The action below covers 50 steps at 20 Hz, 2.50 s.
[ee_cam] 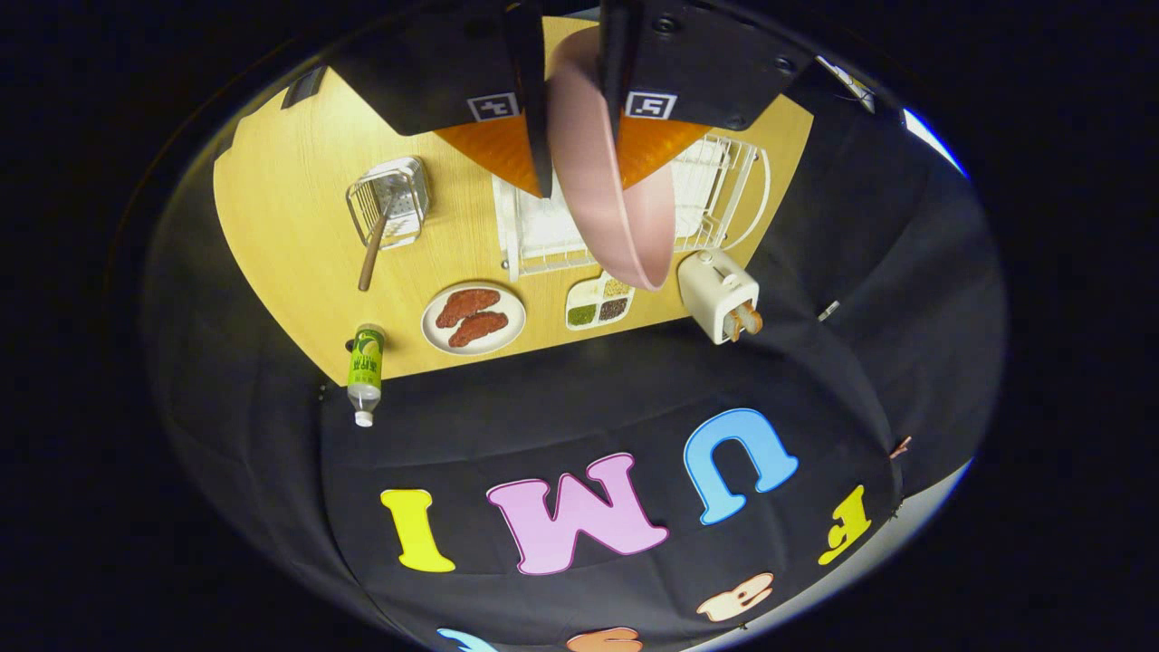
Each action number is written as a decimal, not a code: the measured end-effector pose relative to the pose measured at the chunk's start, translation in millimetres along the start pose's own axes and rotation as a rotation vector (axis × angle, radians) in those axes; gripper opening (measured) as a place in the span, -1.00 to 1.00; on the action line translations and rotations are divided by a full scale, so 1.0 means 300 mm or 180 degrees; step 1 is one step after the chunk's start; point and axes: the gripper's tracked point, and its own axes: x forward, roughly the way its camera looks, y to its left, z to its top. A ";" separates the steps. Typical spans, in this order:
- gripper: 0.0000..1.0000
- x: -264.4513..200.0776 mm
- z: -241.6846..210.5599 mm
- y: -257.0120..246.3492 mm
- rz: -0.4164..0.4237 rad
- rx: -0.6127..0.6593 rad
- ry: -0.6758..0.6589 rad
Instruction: Take the plate from the dish rack, then take the spoon from the basket and place it into the plate.
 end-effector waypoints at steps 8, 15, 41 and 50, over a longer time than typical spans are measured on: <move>-0.45 -0.138 -0.348 -0.316 0.0124 0.0375 0.0605; -0.44 -0.010 -0.520 -0.530 0.0333 0.0444 0.1180; 0.96 0.176 0.091 -0.697 0.0253 -0.0970 -0.0500; 0.97 0.477 0.218 -0.737 -0.0041 -0.0772 -0.0513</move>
